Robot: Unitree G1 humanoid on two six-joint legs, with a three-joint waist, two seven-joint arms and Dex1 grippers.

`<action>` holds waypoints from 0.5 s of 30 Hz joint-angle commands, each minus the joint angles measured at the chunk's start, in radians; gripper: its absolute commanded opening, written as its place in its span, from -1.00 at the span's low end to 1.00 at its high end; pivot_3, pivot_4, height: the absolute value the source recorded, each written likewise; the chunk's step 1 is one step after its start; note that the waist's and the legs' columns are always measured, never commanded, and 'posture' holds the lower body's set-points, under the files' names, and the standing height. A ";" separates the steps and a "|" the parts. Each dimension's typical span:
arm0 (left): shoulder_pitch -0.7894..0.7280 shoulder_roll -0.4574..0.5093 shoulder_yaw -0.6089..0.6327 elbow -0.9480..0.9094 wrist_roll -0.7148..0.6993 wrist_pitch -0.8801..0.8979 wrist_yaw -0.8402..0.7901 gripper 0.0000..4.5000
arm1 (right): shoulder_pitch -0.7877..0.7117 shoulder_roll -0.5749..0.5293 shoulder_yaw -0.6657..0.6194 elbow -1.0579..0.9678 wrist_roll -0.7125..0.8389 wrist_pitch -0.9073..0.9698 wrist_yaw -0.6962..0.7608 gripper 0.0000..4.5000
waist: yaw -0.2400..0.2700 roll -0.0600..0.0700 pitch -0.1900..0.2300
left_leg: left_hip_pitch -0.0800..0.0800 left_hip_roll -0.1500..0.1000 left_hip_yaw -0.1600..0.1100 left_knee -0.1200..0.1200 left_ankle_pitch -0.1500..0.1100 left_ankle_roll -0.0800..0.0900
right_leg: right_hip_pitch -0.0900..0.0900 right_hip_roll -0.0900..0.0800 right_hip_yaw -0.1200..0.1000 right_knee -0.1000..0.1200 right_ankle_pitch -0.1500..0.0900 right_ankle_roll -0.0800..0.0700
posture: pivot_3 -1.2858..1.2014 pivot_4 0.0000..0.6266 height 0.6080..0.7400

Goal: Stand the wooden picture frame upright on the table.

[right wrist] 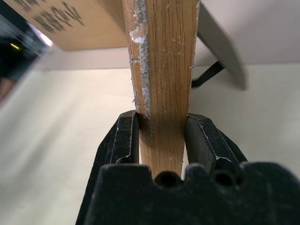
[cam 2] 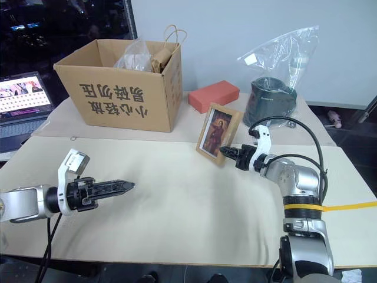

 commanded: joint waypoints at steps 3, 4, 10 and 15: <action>-0.002 -0.015 0.048 -0.082 0.104 -0.085 -0.042 1.00 | 0.066 0.019 -0.032 0.018 0.032 0.046 0.030 -0.49 | 0.001 0.000 0.000 | 0.000 0.000 0.000 0.000 0.000 0.000 | 0.000 0.000 0.000 0.000 0.000 0.000 | 0.03 -0.52 1.00; 0.002 -0.017 0.053 -0.087 0.126 -0.097 -0.054 1.00 | 0.078 0.022 -0.027 0.016 0.033 0.047 0.038 -0.49 | 0.001 0.000 0.000 | 0.000 0.000 0.000 0.000 0.000 0.000 | 0.001 0.000 0.000 0.000 0.000 0.000 | 0.03 -0.52 1.00; 0.011 -0.027 0.036 -0.089 0.224 -0.119 -0.102 1.00 | 0.137 0.033 0.028 0.013 -0.009 -0.003 0.073 -0.49 | 0.000 0.000 -0.001 | 0.001 0.000 0.000 0.000 0.000 0.000 | 0.001 0.000 0.000 0.000 0.000 0.000 | 0.03 -0.52 1.00; 0.006 -0.043 0.030 -0.078 0.270 -0.114 -0.120 1.00 | 0.160 0.035 0.066 -0.023 -0.031 -0.035 0.105 -0.49 | 0.000 -0.001 -0.001 | 0.001 0.000 0.000 0.000 0.000 0.000 | 0.001 0.000 0.000 0.000 0.000 0.000 | 0.03 -0.52 1.00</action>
